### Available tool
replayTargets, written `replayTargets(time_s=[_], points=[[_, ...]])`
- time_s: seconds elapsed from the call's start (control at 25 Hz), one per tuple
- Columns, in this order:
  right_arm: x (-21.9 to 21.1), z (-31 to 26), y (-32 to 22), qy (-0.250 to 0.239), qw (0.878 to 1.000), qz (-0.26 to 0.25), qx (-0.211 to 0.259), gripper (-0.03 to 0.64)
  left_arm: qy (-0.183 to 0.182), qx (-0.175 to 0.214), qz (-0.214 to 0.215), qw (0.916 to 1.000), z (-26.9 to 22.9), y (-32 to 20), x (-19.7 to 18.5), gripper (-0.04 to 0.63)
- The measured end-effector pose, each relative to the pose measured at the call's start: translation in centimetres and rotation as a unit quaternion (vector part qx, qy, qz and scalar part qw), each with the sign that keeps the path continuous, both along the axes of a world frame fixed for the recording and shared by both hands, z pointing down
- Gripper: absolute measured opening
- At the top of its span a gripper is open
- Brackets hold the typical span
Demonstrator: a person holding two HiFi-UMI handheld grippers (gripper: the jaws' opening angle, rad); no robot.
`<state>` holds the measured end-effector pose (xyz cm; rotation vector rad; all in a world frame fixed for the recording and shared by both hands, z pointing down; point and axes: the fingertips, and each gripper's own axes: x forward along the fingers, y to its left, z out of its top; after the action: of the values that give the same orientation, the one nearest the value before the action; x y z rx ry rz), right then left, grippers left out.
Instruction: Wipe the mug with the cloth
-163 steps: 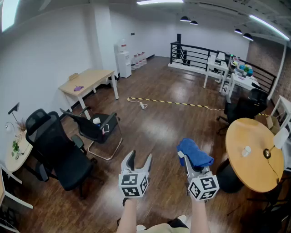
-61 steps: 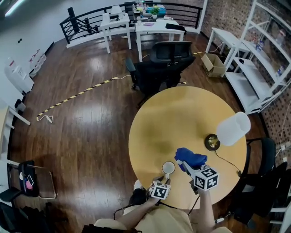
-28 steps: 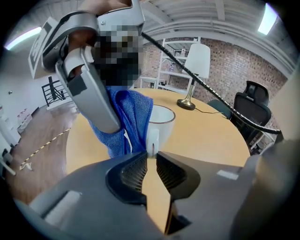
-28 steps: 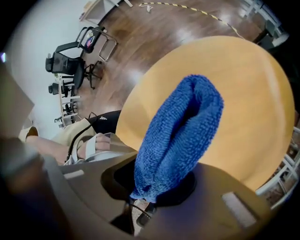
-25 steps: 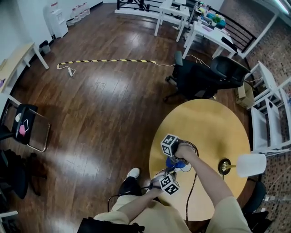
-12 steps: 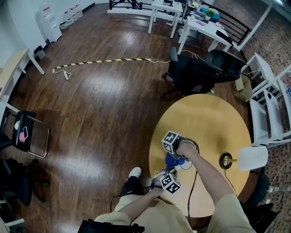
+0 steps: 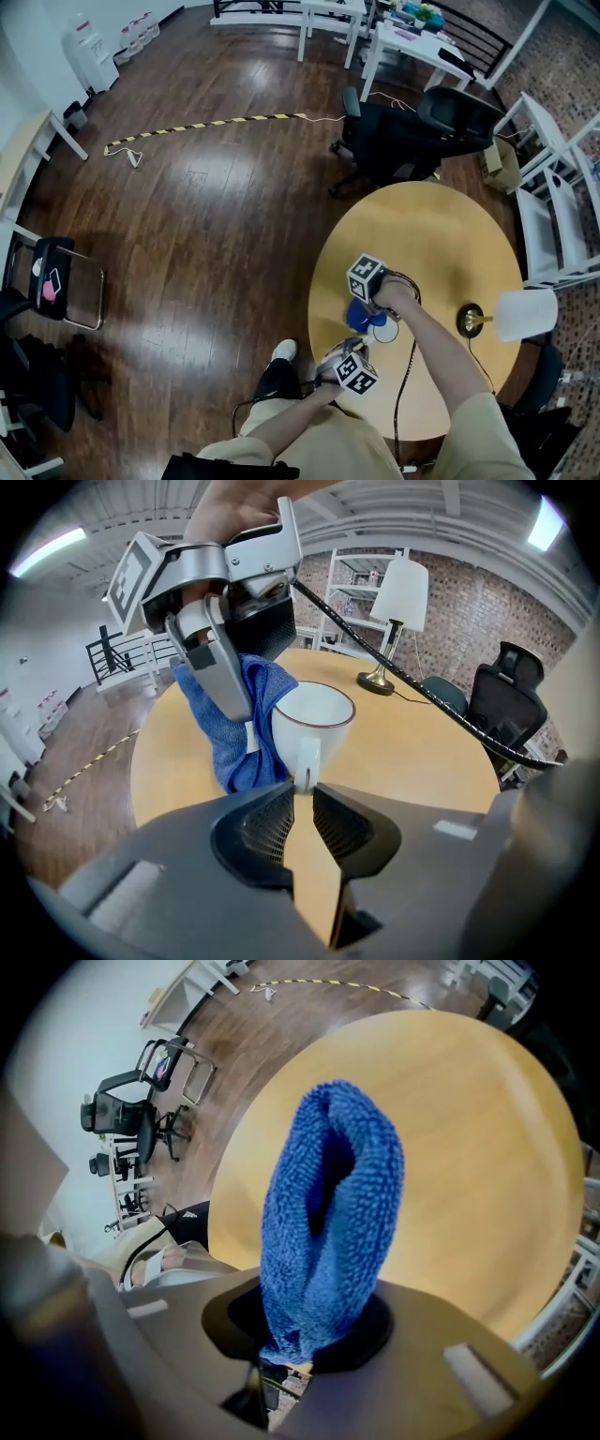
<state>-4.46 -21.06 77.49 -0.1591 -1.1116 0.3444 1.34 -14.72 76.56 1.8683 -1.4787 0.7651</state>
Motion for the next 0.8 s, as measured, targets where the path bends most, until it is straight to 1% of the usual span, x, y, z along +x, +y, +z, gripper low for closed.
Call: replayTargets(time_s=[0.2, 0.32, 0.48, 0.8], points=[[0.0, 0.0, -1.2, -0.017, 0.999, 0.031, 0.008, 0.075, -0.001, -0.009, -0.012, 0.9999, 0.0, 0.2, -0.3, 0.052], [0.5, -0.1, -2.0, -0.034, 0.997, 0.064, 0.009, 0.075, 0.001, -0.011, -0.016, 0.9998, 0.0, 0.1, -0.1, 0.052], [1.1, -0.1, -2.9, -0.056, 0.991, 0.117, 0.008, 0.074, 0.001, -0.017, -0.023, 0.9996, 0.1, 0.3, -0.1, 0.052], [3.9, -0.3, -4.9, -0.078, 0.980, 0.181, 0.023, 0.074, -0.002, -0.022, -0.035, 0.9992, 0.0, 0.5, 0.0, 0.052]])
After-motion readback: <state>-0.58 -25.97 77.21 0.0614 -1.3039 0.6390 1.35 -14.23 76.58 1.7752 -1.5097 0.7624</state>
